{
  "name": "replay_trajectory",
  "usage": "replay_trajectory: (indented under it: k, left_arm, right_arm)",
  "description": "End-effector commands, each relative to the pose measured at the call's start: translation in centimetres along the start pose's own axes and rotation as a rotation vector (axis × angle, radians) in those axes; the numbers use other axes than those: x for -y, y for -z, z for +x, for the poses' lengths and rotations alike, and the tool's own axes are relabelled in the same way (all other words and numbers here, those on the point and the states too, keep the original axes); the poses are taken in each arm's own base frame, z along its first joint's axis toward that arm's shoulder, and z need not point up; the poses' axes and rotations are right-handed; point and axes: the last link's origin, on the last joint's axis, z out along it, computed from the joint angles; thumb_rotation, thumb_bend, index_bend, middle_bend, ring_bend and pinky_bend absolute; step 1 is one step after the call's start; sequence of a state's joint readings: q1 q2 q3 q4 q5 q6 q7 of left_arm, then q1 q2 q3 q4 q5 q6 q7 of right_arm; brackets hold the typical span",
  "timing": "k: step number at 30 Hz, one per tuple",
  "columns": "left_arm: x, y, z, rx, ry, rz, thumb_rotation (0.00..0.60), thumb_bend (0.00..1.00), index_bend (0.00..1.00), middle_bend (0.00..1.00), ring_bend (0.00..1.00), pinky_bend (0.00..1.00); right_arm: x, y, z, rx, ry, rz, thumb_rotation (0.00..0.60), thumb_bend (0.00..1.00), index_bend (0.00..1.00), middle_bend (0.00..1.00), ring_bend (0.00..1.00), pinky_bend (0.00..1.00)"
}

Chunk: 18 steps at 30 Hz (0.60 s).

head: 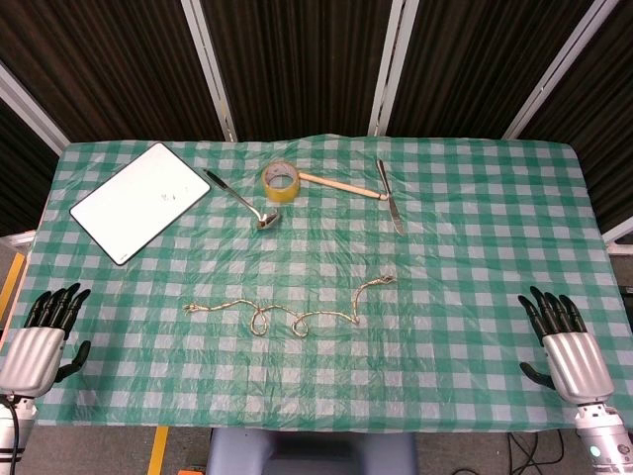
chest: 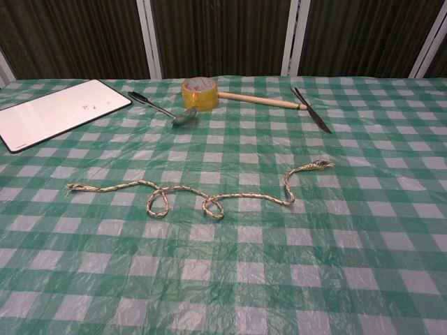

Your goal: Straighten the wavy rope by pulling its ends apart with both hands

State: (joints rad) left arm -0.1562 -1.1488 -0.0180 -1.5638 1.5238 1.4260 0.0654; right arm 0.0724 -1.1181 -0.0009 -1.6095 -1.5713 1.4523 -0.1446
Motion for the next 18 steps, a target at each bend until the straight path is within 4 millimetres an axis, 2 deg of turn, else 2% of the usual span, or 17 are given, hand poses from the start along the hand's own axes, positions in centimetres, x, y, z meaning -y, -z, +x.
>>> replay_trajectory:
  k: [1, 6, 9, 12, 15, 18]
  left_arm:
    - [-0.2, -0.2, -0.2, 0.009, 0.008, -0.017, 0.600, 0.45, 0.00, 0.00, 0.00, 0.03]
    - [-1.3, -1.0, -1.2, 0.025, 0.061, -0.085, 0.600, 0.45, 0.00, 0.00, 0.00, 0.02]
    - [-2.3, -2.2, -2.3, 0.065, 0.094, -0.140, 0.600, 0.45, 0.02, 0.00, 0.00, 0.02]
    - [-3.9, -4.3, -3.5, 0.067, 0.139, -0.182, 0.600, 0.45, 0.11, 0.00, 0.00, 0.02]
    - [-5.4, -6.0, -5.6, 0.098, 0.215, -0.224, 0.600, 0.46, 0.25, 0.00, 0.00, 0.02]
    - [-6.2, -7.3, -7.2, 0.114, 0.209, -0.239, 0.600, 0.46, 0.30, 0.00, 0.00, 0.01]
  right_arm:
    - [-0.1, 0.1, 0.1, -0.007, -0.005, -0.003, 0.600, 0.24, 0.00, 0.00, 0.00, 0.00]
    - [-0.3, 0.5, 0.5, -0.023, -0.017, -0.008, 0.600, 0.24, 0.00, 0.00, 0.00, 0.00]
    - [-0.4, 0.6, 0.6, -0.032, -0.015, -0.011, 0.600, 0.24, 0.00, 0.00, 0.00, 0.00]
    - [-0.3, 0.4, 0.4, -0.023, -0.009, -0.010, 0.600, 0.24, 0.00, 0.00, 0.00, 0.00]
    - [-0.1, 0.2, 0.2, -0.011, -0.004, -0.003, 0.600, 0.24, 0.00, 0.00, 0.00, 0.00]
    - [-0.1, 0.0, 0.1, -0.007, -0.002, -0.003, 0.600, 0.24, 0.00, 0.00, 0.00, 0.00]
